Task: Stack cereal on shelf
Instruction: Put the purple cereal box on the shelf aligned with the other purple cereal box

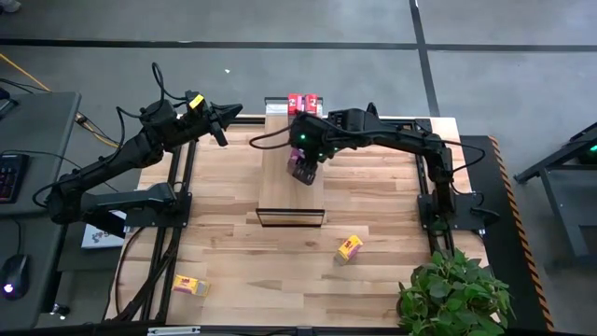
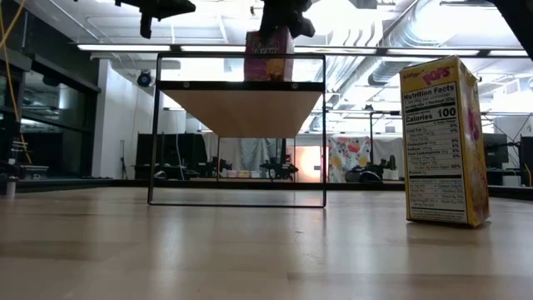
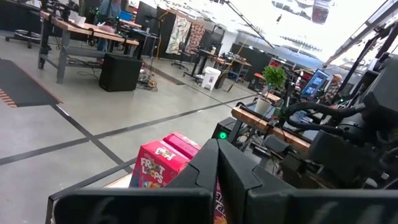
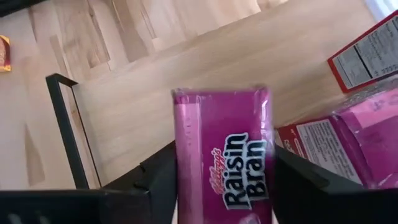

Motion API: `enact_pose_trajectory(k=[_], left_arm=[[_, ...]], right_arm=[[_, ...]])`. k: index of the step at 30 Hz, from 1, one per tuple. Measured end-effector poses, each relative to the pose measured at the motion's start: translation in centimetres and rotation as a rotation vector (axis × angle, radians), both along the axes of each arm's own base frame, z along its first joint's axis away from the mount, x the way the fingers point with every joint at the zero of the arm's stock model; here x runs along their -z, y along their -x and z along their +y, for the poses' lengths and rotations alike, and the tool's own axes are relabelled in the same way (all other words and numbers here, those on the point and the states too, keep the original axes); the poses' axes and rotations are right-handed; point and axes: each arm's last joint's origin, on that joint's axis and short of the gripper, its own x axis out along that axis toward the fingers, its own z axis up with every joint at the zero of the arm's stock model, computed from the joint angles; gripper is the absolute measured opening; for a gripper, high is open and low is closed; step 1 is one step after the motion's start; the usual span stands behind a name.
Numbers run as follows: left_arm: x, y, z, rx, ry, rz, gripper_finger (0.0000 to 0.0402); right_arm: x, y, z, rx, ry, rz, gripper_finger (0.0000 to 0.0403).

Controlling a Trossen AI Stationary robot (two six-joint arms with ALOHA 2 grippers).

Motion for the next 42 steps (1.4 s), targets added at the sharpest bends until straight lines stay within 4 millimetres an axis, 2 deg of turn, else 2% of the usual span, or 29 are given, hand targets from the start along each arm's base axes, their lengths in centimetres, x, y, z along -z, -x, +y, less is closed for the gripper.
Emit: enact_pose_trajectory(k=[7,17,22,28,32,34,37,42], left_arm=[[0.0,0.0,0.0,0.0,0.0,0.0,0.0],[0.0,0.0,0.0,0.0,0.0,0.001,0.0],[0.1,0.0,0.0,0.0,0.003,0.005,0.0],[0.3,0.0,0.0,0.0,0.016,0.028,0.0],[0.5,0.0,0.0,0.0,0.024,0.041,0.0],[0.5,0.0,0.0,0.0,0.025,0.043,0.0],[0.5,0.0,0.0,0.0,0.024,0.043,0.0002],[0.4,0.0,0.0,0.006,-0.018,0.062,0.0022]], right_arm=[[-0.4,-0.5,0.0,-0.033,0.02,-0.063,0.0248],[-1.4,0.3,0.1,-0.107,0.07,-0.072,0.0252],[-1.7,1.6,0.6,-0.138,0.085,-0.001,0.0252],[-2.1,3.6,2.4,-0.145,0.156,0.125,0.0252],[-3.5,5.7,3.7,-0.14,0.188,0.115,0.0252],[-3.4,7.0,4.1,-0.116,0.187,0.106,0.0252],[-2.3,9.8,4.5,-0.05,0.167,0.067,0.0252],[1.0,15.4,5.1,0.139,0.045,-0.104,0.0252]])
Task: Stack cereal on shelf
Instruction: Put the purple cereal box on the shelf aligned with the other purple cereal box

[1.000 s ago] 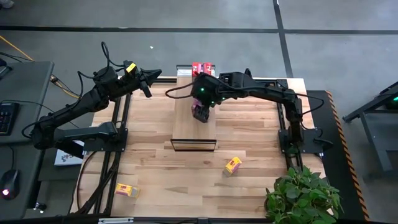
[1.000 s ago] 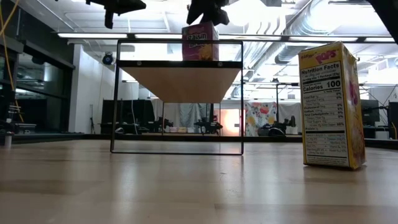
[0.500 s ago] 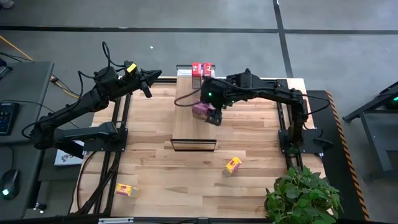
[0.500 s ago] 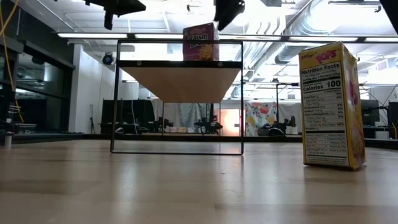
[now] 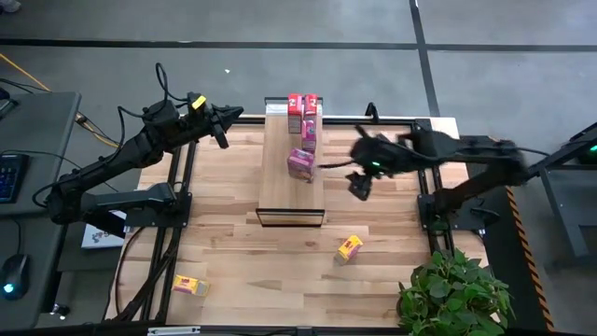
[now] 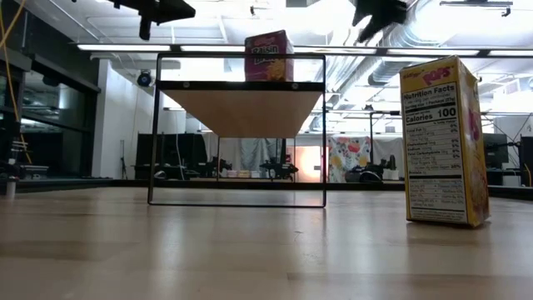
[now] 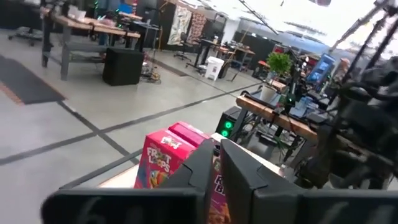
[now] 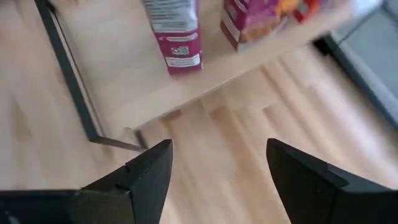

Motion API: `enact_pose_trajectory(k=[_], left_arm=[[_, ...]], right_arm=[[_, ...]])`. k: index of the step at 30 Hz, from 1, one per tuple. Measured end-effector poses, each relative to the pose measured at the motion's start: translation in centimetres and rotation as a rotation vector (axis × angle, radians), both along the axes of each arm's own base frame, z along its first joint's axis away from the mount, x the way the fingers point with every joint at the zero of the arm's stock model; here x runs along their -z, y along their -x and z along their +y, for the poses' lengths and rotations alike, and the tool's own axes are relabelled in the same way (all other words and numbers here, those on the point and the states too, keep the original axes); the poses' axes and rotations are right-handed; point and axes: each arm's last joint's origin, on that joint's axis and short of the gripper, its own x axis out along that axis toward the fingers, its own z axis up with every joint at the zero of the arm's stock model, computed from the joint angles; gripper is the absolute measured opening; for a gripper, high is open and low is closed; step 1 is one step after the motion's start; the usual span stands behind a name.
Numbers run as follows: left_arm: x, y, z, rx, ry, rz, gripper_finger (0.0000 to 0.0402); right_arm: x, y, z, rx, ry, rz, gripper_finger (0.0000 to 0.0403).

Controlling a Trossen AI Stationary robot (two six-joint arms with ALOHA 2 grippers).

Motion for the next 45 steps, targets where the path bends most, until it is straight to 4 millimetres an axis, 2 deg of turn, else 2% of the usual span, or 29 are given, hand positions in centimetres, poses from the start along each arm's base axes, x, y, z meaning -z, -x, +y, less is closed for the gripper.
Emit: enact_pose_trajectory(k=[4,8,14,18,23,32,41,45], left_arm=[[-0.1,-0.6,0.0,0.098,-0.052,-0.002,0.0061],[0.0,-2.3,-0.3,0.255,-0.081,-0.003,0.0129],[0.4,-5.2,-0.7,0.355,-0.055,0.139,0.0242],[0.5,-6.5,-0.7,0.399,-0.096,0.267,0.0287],[1.4,-7.6,-0.4,0.465,-0.174,0.405,0.03],[5.3,-11.0,0.7,0.67,-0.261,0.535,0.0301],[7.5,-13.6,2.0,0.679,-0.291,0.517,0.0301],[8.2,-14.2,2.0,0.769,-0.268,0.489,0.0301]], right_arm=[[2.0,3.4,0.6,0.14,-0.148,-0.226,0.0252],[3.2,5.2,0.9,0.202,-0.23,-0.404,0.0252],[3.8,6.0,0.8,0.234,-0.255,-0.478,0.0252],[3.8,6.0,0.9,0.232,-0.254,-0.475,0.0252],[3.8,6.0,0.9,0.232,-0.253,-0.475,0.0252],[3.8,6.0,0.7,0.259,-0.227,-0.482,0.0252],[3.9,5.9,0.7,0.261,-0.227,-0.478,0.0252],[4.0,5.7,0.7,0.262,-0.225,-0.468,0.0252]])
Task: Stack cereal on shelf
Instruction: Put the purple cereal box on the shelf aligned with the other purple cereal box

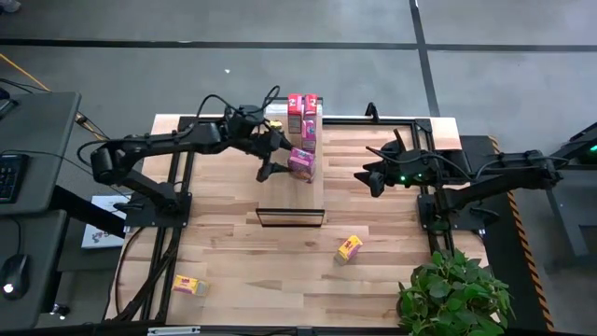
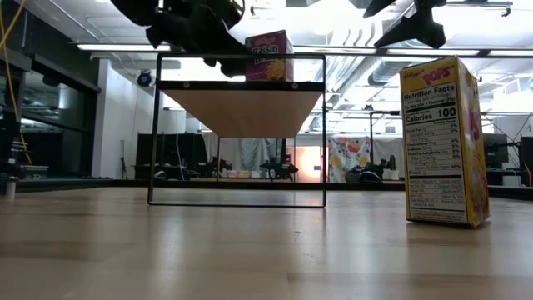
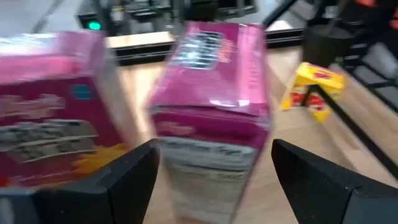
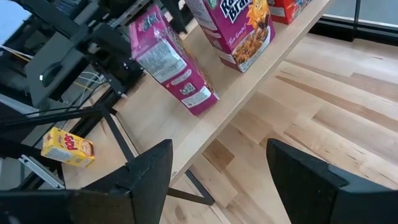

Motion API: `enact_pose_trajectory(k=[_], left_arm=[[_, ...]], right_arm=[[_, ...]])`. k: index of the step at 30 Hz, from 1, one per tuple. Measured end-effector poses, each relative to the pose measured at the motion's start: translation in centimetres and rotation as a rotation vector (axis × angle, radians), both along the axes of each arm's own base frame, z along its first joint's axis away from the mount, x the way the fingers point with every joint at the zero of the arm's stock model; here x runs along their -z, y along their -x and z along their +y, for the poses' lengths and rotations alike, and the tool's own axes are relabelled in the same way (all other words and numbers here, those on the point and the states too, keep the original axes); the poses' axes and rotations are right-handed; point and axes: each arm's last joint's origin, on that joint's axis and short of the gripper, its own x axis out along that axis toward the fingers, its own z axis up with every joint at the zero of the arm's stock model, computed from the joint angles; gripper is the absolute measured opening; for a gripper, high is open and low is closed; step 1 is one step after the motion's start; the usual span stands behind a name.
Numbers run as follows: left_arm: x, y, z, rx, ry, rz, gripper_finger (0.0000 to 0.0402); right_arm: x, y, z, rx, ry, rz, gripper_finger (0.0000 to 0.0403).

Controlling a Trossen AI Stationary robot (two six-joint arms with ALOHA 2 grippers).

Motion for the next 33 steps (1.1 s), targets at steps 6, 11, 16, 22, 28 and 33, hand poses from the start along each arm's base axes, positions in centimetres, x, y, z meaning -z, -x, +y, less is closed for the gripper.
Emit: enact_pose_trajectory(k=[6,11,16,22,28,33], left_arm=[[0.3,-0.4,-0.6,0.036,0.02,0.004,0.03],[0.1,-0.7,-1.3,0.088,0.029,-0.021,0.0292],[0.0,-1.0,-2.0,0.084,0.008,-0.025,0.0271],[0.0,-1.2,-2.1,0.026,-0.057,-0.022,0.0217],[-0.6,-0.8,-2.1,-0.004,-0.032,-0.029,0.0146],[-2.8,1.1,-2.8,-0.016,-0.007,-0.061,0.012]], right_arm=[[0.5,-0.6,0.0,-0.001,0.003,0.028,0.0252],[0.9,-1.2,0.1,-0.002,0.006,0.056,0.0252],[1.1,-1.4,0.1,-0.004,0.009,0.066,0.0252],[1.1,-1.3,0.1,-0.003,0.007,0.063,0.0252],[1.1,-1.3,0.1,-0.003,0.007,0.064,0.0252],[1.1,-1.3,0.1,-0.015,0.023,0.069,0.0252]])
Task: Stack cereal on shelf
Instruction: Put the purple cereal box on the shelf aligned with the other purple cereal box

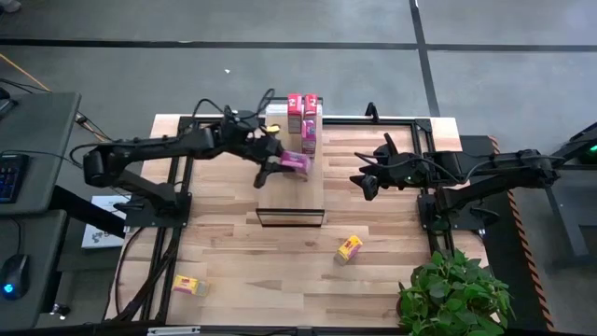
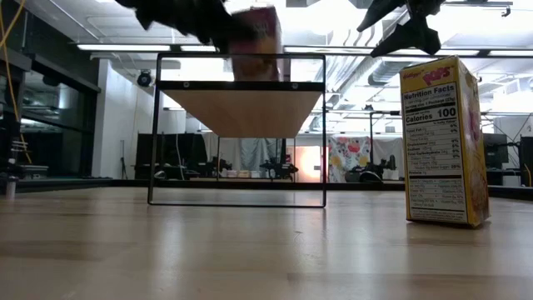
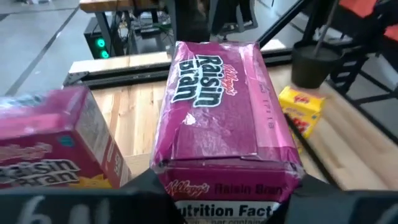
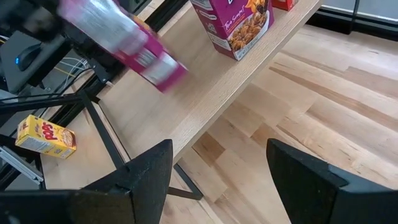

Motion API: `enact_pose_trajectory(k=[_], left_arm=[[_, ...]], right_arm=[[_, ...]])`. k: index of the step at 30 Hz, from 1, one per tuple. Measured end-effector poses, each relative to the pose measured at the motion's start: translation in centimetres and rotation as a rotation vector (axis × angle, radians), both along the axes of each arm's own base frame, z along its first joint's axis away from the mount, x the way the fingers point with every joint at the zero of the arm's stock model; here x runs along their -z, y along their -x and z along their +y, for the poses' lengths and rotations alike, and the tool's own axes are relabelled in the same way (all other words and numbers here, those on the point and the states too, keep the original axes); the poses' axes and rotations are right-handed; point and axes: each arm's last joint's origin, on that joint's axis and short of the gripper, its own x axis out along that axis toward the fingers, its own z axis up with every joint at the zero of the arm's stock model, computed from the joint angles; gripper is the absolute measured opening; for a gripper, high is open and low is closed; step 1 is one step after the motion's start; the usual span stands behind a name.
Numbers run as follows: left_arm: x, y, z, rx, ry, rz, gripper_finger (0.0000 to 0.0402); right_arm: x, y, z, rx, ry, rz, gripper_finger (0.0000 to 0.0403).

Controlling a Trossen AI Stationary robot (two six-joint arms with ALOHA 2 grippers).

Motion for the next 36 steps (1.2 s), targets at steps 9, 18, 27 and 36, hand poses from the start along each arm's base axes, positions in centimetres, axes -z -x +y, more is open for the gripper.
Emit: enact_pose_trajectory(k=[9,18,27,36], left_arm=[[-4.0,6.1,-1.4,-0.288,0.03,0.016,0.0123],[-1.9,4.5,-0.4,-0.783,0.404,-0.092,0.0121],[0.2,0.9,-0.2,-1.051,0.365,-0.115,0.012],[0.7,-0.8,-1.1,-1.041,0.316,-0.121,0.012]], right_arm=[[0.0,0.0,0.0,0.002,0.004,0.001,0.0252],[0.0,0.0,-0.2,0.047,0.035,-0.003,0.0252],[-0.1,0.0,-0.2,0.053,0.039,-0.004,0.0252],[-0.1,0.1,-0.2,0.061,0.049,-0.004,0.0252]])
